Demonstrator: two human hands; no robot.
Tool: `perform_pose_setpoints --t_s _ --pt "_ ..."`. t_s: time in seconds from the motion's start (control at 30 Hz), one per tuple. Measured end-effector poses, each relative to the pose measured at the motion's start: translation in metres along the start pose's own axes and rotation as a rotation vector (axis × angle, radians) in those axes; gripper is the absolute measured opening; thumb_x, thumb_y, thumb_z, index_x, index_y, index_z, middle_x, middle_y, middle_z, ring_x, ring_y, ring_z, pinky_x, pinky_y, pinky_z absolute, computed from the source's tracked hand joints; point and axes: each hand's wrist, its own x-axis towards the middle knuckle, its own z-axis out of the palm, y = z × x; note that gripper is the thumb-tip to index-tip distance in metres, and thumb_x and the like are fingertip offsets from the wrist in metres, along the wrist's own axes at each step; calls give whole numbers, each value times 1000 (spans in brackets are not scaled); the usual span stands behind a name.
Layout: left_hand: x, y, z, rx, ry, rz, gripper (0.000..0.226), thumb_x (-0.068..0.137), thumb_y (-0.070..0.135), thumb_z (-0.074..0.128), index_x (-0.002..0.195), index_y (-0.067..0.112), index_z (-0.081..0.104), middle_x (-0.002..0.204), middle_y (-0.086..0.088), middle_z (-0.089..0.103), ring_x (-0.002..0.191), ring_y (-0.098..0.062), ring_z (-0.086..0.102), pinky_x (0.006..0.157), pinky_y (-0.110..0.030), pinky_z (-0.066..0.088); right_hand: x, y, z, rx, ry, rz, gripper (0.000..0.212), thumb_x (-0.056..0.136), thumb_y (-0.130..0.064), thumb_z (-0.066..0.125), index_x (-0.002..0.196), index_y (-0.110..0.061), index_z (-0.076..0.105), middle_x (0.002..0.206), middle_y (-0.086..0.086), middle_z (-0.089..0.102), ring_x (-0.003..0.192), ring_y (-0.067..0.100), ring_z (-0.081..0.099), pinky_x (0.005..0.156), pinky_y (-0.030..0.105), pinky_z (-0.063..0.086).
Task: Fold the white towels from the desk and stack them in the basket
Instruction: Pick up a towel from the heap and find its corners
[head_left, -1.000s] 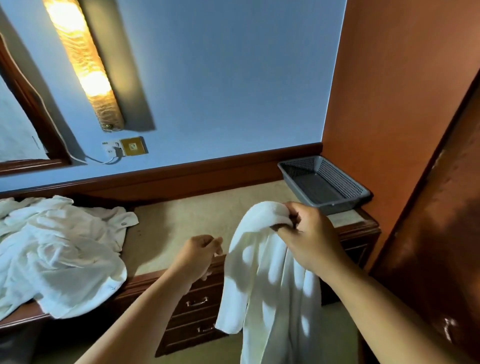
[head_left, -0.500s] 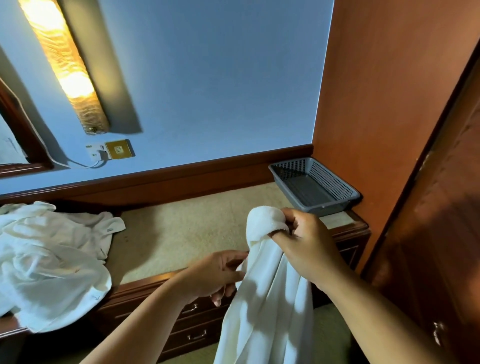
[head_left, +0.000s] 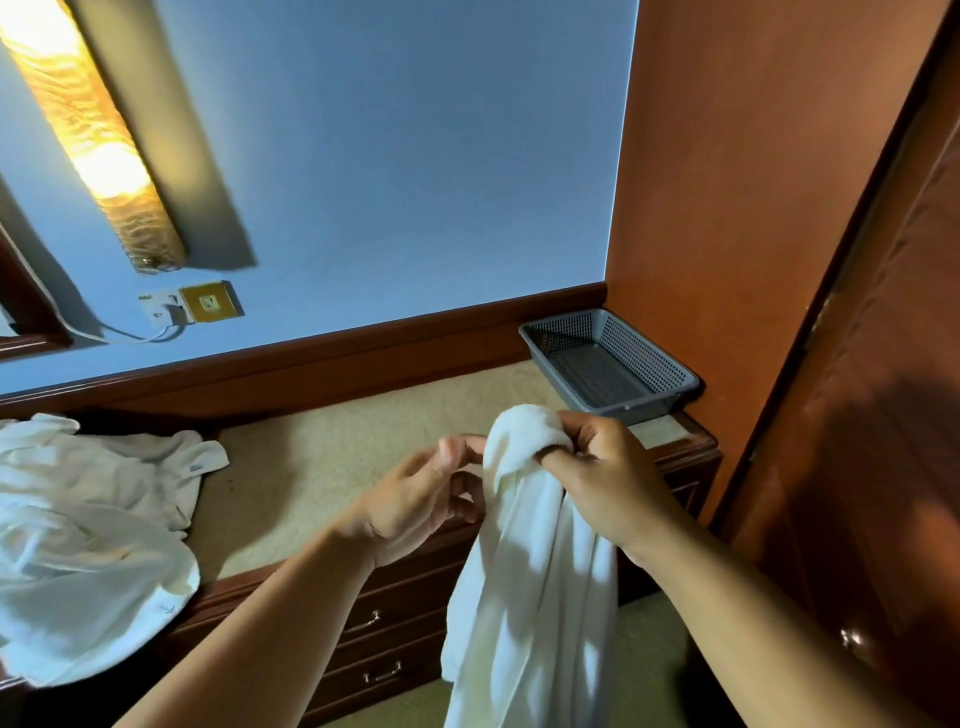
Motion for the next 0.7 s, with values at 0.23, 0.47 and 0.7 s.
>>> perform_pose_setpoints --t_s 0.23,0.47,0.7 --pt "7 -26 13 771 157 2 17 92 32 71 108 32 68 99 12 71 77 3 61 70 -25 52 0 -8 -2 12 64 20 36 80 -41 59 85 -7 69 71 21 62 58 17 47 55 32 34" --pt "15 -42 30 656 358 -54 29 96 10 58 91 36 70 81 9 72 61 -1 55 62 -22 45 -7 -7 -2 49 -5 -26 21 90 -31 67 87 -12 72 65 10 63 60 15 49 57 32 37" --pt "26 -8 11 -40 909 -26 25 108 12 39 105 15 64 91 -13 66 69 -21 62 63 -35 55 -22 11 -10 -198 -227 57 38 82 -51 71 98 -17 70 77 -4 70 66 13 63 62 38 52"
